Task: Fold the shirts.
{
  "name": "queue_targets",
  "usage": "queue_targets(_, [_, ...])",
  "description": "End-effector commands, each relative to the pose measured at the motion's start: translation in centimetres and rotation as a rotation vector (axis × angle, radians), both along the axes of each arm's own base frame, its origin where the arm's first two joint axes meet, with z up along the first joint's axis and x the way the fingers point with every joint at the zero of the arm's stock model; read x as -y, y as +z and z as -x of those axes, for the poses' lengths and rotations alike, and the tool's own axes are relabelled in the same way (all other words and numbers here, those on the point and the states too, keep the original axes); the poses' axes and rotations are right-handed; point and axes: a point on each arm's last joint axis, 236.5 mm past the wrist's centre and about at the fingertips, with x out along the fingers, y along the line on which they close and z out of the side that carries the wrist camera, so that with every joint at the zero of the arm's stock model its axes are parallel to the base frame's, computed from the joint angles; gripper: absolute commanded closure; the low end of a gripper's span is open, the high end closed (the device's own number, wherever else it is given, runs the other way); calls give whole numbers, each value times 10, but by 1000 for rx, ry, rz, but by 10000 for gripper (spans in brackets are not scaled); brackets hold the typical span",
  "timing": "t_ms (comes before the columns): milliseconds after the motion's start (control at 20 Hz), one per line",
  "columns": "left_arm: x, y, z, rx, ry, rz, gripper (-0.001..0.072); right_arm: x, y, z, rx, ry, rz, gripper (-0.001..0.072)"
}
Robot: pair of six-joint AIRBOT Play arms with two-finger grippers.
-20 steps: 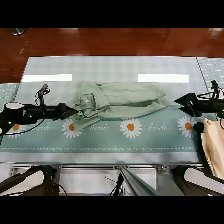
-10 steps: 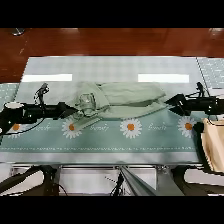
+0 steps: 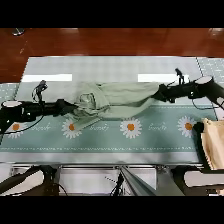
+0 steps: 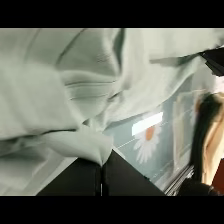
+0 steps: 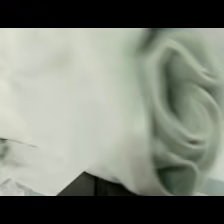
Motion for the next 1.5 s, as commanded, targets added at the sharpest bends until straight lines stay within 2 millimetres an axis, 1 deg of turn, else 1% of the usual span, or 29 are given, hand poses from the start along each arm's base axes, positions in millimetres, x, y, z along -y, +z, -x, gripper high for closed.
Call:
queue_targets(0, [-1, 101, -48, 232, 101, 217, 686, -5, 101, -38, 235, 58, 25, 689])
queue_targets(50, [-11, 167, -70, 393, 162, 305, 687, 0, 157, -55, 368, 48, 66, 689])
queue_targets(100, [-23, 232, -81, 555, 204, 363, 687, 5, 214, -65, 498, 38, 102, 689])
queue_targets(150, [-35, 300, -85, 710, 242, 386, 687, 7, 279, -68, 640, 34, 138, 689])
queue_targets(200, [-42, 357, -81, 850, 264, 357, 687, 7, 343, -60, 779, 36, 173, 689])
queue_targets(250, [-47, 413, -69, 993, 285, 300, 688, 6, 398, -45, 902, 43, 205, 689])
queue_targets(300, [-51, 458, -54, 1103, 311, 226, 687, 4, 448, -20, 1018, 49, 245, 689])
queue_targets(350, [-55, 497, -37, 1190, 352, 129, 688, 1, 485, 7, 1109, 54, 276, 689])
queue_targets(400, [-59, 527, -19, 1255, 394, 29, 687, -2, 516, 39, 1197, 44, 303, 689])
queue_targets(450, [-66, 553, 2, 1315, 452, -90, 688, -1, 536, 67, 1254, 32, 347, 689])
queue_targets(500, [-75, 572, 22, 1356, 513, -193, 688, 4, 550, 97, 1299, 15, 413, 689])
queue_targets(550, [-86, 590, 46, 1399, 586, -304, 688, 9, 560, 122, 1331, -3, 474, 689])
queue_targets(600, [-98, 604, 66, 1431, 656, -397, 688, 16, 568, 148, 1354, -28, 541, 689])
queue_targets(650, [-111, 615, 88, 1454, 736, -475, 688, 25, 571, 168, 1359, -60, 595, 689])
queue_targets(750, [-136, 635, 126, 1507, 893, -579, 687, 37, 569, 203, 1353, -118, 661, 689])
queue_targets(800, [-146, 642, 142, 1534, 954, -629, 687, 38, 562, 215, 1340, -125, 669, 689])
queue_targets(850, [-152, 645, 150, 1542, 992, -661, 687, 37, 551, 224, 1313, -120, 670, 689])
queue_targets(900, [-156, 643, 151, 1530, 1004, -682, 687, 38, 537, 229, 1270, -118, 666, 688])
queue_targets(950, [-158, 636, 143, 1497, 990, -696, 687, 39, 522, 231, 1229, -107, 669, 688])
queue_targets(1000, [-160, 622, 129, 1432, 962, -706, 687, 43, 505, 230, 1177, -104, 676, 689])
queue_targets(1050, [-163, 596, 106, 1307, 930, -678, 687, 50, 488, 225, 1122, -118, 687, 689])
queue_targets(1100, [-166, 564, 83, 1164, 881, -679, 687, 59, 466, 218, 1048, -134, 695, 689])
queue_targets(1150, [-168, 529, 59, 1032, 818, -698, 686, 63, 443, 212, 974, -129, 692, 688])
queue_targets(1200, [-164, 488, 35, 895, 734, -691, 686, 64, 415, 206, 894, -105, 681, 689])
queue_targets(1250, [-157, 450, 13, 786, 638, -689, 686, 62, 388, 200, 819, -82, 655, 689])
queue_targets(1300, [-142, 410, -7, 694, 512, -671, 686, 57, 358, 193, 743, -45, 620, 689])
queue_targets(1350, [-126, 375, -26, 620, 409, -641, 686, 52, 331, 186, 679, -19, 586, 689])
queue_targets(1400, [-110, 345, -44, 569, 324, -614, 685, 50, 301, 176, 621, -1, 558, 688])
queue_targets(1450, [-98, 315, -65, 525, 267, -599, 685, 52, 271, 163, 567, -7, 543, 689])
